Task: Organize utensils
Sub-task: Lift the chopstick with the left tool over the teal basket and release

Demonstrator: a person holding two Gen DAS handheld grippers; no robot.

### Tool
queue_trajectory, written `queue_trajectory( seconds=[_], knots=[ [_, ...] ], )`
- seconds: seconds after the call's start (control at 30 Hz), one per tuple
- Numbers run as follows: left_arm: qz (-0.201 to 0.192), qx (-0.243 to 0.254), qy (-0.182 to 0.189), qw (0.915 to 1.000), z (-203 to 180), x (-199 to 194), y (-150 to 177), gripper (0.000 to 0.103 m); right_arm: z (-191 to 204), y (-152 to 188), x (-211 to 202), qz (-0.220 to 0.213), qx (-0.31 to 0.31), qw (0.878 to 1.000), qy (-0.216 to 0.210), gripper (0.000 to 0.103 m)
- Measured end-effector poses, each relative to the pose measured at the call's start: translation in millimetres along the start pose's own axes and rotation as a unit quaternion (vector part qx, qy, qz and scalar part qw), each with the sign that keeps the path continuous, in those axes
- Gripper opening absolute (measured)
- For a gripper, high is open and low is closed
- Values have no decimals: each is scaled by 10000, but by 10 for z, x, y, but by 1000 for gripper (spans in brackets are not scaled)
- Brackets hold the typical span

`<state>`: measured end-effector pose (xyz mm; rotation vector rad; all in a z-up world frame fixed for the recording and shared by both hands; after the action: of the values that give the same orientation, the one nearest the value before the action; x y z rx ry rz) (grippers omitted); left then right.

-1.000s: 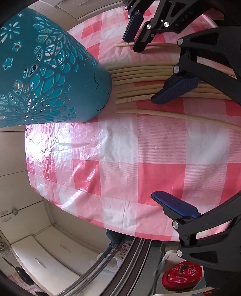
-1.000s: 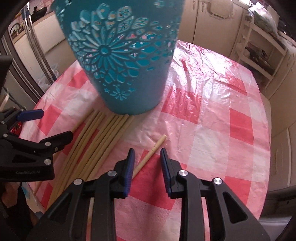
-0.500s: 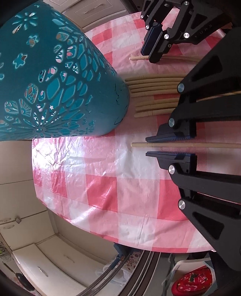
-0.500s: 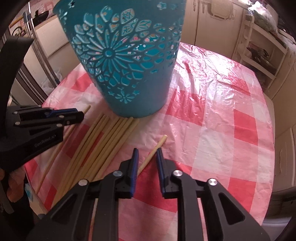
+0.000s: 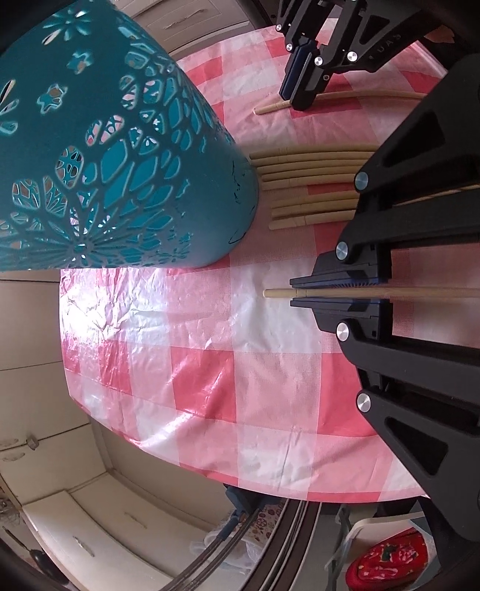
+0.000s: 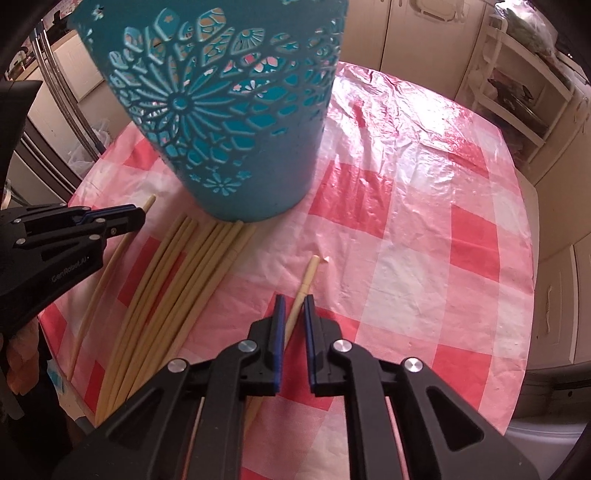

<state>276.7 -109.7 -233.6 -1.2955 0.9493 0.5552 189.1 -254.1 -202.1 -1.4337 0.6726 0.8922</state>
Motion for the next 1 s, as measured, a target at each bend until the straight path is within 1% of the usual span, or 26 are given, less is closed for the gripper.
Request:
queue_trajectory(
  seconds=[0.07,0.13,0.23,0.37,0.53,0.7,0.77,0.83,0.9,1.0],
  knots=[
    [-8,-54,124,9999,-6,-53,21,5,-22,15,0,-32,64,10000,12,11],
    [-136,-102,206,9996,16,-155,13,5,-31,25,4,-116,102,9999,29,10],
    [-506,-355,474,9970,102,-452,-46,5,-42,93,-14,-373,180,9991,45,10],
    [-1056,-667,851,9885,271,-920,-159,5,-34,166,-51,-671,179,9976,39,10],
    [-1661,-933,1259,9736,391,-1423,-339,5,-68,183,-61,-809,272,9963,-39,10],
    [-2199,-1054,1452,9589,363,-1727,-612,5,-91,189,-61,-880,321,9956,-75,10],
    [-2443,-1105,1508,9515,322,-1832,-770,5,-99,189,-62,-890,352,9954,-105,10],
    [-2695,-1171,1512,9438,272,-1938,-939,5,-97,183,-62,-894,376,9952,-121,10],
    [-3012,-1210,1420,9351,213,-2013,-1138,5,-102,190,-68,-900,411,9950,-140,10],
    [-3461,-1455,1260,9182,142,-2037,-1464,5,-108,186,-68,-912,446,9947,-181,11]
  ],
)
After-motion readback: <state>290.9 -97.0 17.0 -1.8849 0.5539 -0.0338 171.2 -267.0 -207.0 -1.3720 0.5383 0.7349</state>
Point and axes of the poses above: each gripper's, at about its wrist camera, not at the fingertips, and x roughly the way its jaws point, z to its left, y to its underside, the point moved 3 cm from there along x, roughly the way its jaws point, and after that the axes turned 10 degrees about -z, right-handed, at the moved point
